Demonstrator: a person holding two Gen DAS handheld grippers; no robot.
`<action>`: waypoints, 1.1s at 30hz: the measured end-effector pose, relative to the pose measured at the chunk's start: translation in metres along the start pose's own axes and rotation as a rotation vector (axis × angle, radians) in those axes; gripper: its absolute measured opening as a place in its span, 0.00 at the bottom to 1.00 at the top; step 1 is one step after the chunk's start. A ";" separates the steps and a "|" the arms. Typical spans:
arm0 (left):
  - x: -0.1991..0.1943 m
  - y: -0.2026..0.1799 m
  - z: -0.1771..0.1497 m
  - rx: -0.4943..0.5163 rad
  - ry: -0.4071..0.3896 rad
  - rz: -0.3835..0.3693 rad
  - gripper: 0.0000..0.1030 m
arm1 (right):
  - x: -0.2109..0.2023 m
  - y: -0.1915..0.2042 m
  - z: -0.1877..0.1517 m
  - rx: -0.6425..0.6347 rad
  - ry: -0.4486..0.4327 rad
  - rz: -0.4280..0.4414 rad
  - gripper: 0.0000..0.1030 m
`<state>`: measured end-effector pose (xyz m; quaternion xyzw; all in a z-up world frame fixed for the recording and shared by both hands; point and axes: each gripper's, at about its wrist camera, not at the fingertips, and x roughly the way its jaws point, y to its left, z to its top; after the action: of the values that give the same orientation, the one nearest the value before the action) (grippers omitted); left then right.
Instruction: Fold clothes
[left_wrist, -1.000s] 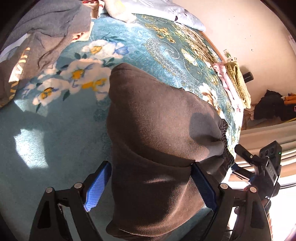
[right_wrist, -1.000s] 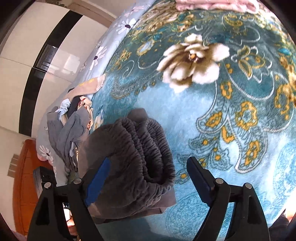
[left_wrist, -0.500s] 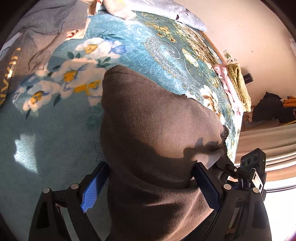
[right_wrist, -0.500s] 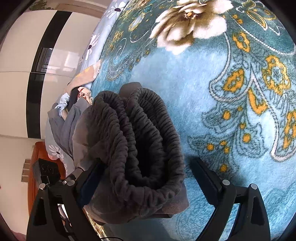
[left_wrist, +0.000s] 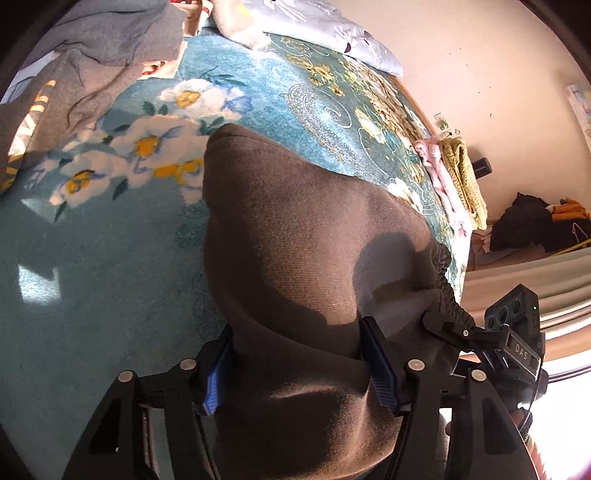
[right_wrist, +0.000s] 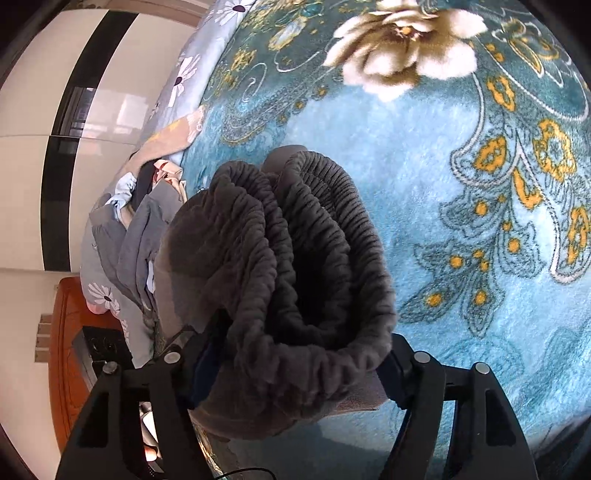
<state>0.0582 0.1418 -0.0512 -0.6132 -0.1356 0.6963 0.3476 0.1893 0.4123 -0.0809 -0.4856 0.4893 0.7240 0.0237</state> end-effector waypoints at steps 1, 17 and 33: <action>-0.005 0.000 0.000 0.004 -0.004 -0.005 0.56 | -0.002 0.005 -0.002 -0.010 -0.002 0.003 0.68; -0.170 0.116 -0.056 -0.151 -0.201 0.076 0.54 | 0.095 0.168 -0.085 -0.358 0.312 -0.008 0.66; -0.332 0.257 -0.146 -0.416 -0.464 0.243 0.52 | 0.240 0.345 -0.217 -0.748 0.598 -0.038 0.66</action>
<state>0.1172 -0.2948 0.0121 -0.5079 -0.2762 0.8111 0.0891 0.0344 -0.0324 -0.0296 -0.6567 0.1715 0.6783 -0.2815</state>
